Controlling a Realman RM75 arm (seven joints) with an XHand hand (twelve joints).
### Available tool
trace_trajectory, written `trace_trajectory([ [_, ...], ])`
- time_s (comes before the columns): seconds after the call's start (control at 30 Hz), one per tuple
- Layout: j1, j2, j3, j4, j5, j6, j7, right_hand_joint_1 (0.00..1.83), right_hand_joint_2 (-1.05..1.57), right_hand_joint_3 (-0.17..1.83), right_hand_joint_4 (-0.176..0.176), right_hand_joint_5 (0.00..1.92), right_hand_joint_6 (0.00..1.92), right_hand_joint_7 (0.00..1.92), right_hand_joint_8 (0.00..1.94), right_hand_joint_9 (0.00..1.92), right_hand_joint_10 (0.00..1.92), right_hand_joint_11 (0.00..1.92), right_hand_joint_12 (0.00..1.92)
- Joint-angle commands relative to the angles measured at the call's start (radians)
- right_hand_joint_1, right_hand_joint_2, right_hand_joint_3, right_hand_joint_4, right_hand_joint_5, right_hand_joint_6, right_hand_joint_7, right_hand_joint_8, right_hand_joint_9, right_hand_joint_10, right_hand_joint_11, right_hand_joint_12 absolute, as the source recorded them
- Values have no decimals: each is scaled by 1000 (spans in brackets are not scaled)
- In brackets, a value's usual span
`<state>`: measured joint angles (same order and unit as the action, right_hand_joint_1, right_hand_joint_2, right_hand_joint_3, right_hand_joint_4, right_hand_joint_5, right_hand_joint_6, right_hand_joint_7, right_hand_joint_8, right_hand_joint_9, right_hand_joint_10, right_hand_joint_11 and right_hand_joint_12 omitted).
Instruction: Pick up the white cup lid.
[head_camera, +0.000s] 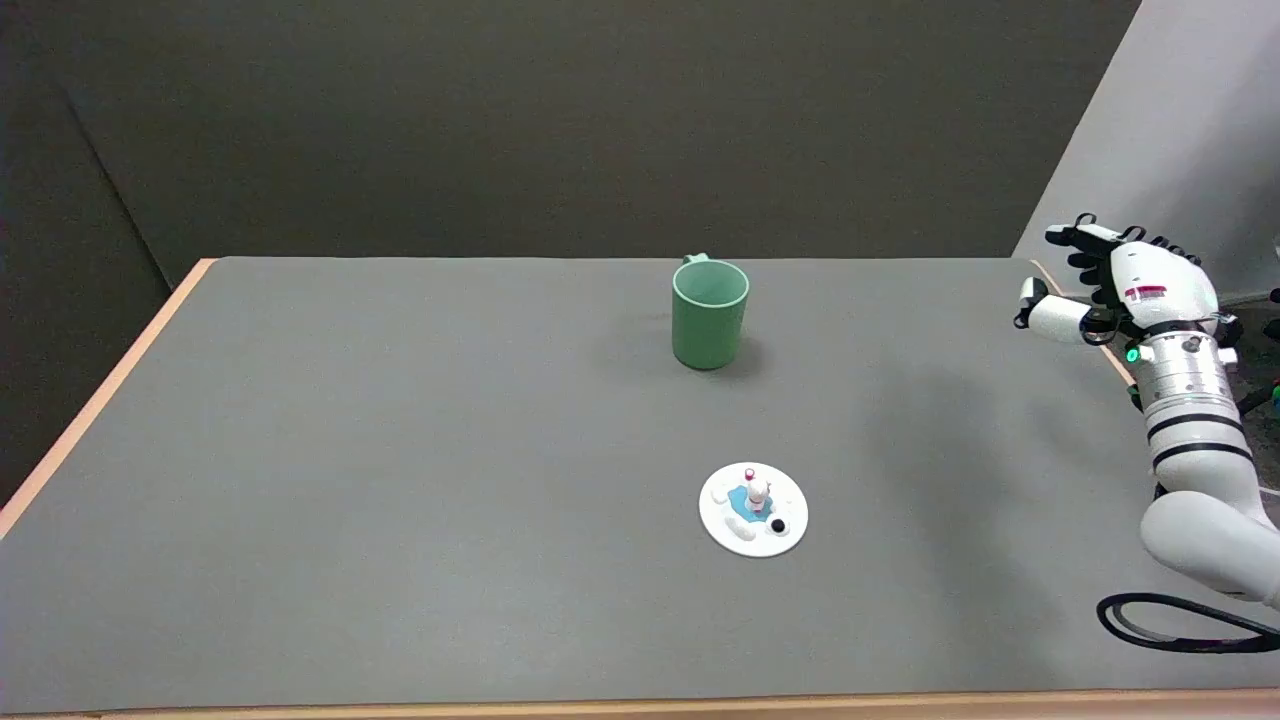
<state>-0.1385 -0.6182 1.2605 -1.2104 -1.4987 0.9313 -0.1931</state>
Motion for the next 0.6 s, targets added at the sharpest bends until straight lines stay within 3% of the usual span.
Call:
trace_trajectory([
  [0.03, -2, -2, 1, -5, -16, 29, 2, 525, 661, 1016, 176, 586, 205, 729, 196, 873, 258, 937, 453],
  [0.3, -51, 5, 22, -32, -24, -16, 66, 520, 661, 1016, 176, 585, 205, 730, 196, 875, 260, 941, 453],
  [0.43, -142, 12, 55, -78, -60, -5, 180, 534, 667, 1005, 172, 579, 198, 732, 195, 882, 258, 954, 449],
  [0.6, -285, -20, 166, -205, -115, -42, 168, 600, 681, 951, 168, 587, 183, 737, 194, 896, 239, 968, 430],
])
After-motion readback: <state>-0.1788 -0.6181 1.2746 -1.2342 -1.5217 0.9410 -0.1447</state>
